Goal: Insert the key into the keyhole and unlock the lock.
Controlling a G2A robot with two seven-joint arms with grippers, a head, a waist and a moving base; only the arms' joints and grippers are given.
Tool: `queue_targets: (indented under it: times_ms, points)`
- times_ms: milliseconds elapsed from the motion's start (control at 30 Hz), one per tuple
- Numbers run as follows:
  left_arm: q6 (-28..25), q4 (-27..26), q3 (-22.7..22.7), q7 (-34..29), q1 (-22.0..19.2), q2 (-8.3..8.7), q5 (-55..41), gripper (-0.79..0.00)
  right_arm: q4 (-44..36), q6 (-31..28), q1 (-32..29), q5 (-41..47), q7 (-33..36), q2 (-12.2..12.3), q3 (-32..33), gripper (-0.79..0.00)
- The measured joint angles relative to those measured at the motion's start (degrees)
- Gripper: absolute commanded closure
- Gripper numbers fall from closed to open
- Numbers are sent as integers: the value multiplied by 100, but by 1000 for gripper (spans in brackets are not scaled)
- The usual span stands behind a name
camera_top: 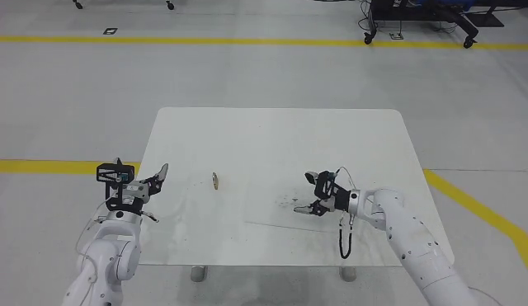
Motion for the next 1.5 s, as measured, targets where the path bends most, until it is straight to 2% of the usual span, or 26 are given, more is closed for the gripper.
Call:
queue_targets:
  times_ms: [133, 200, 267, 367, 600, 733, 800, 833, 1500]
  points:
    - [0, 0, 0, 0, 0, 0, 0, -785, 141, 28, 120, -264, -151, 1, -157, -440]
    - [0, 0, 0, 0, 0, 0, 0, -785, 157, 42, 162, -432, -224, 7, -239, -422]
    - [0, 0, 0, 0, 0, 0, 0, -785, 153, 90, 195, -602, -251, 16, -297, -369]
    - [0, 0, 0, 0, 0, 0, 0, -785, 134, 175, 217, -789, -361, 31, -364, -240]
    - [0, 0, 0, 0, 0, 0, 0, -785, 129, 229, 296, -1075, -469, 70, -478, -182]
    - [0, 0, 0, 0, 0, 0, 0, -785, 123, 194, 357, -1200, -478, 86, -555, -182]
    - [0, 0, 0, 0, 0, 0, 0, -785, 125, 188, 384, -1248, -477, 95, -590, -95]
    - [0, 0, 0, 0, 0, 0, 0, -785, 127, 181, 393, -1260, -477, 98, -602, -3]
    - [0, 0, 0, 0, 0, 0, 0, -785, -201, 231, 344, -1385, -691, 249, -575, 0]
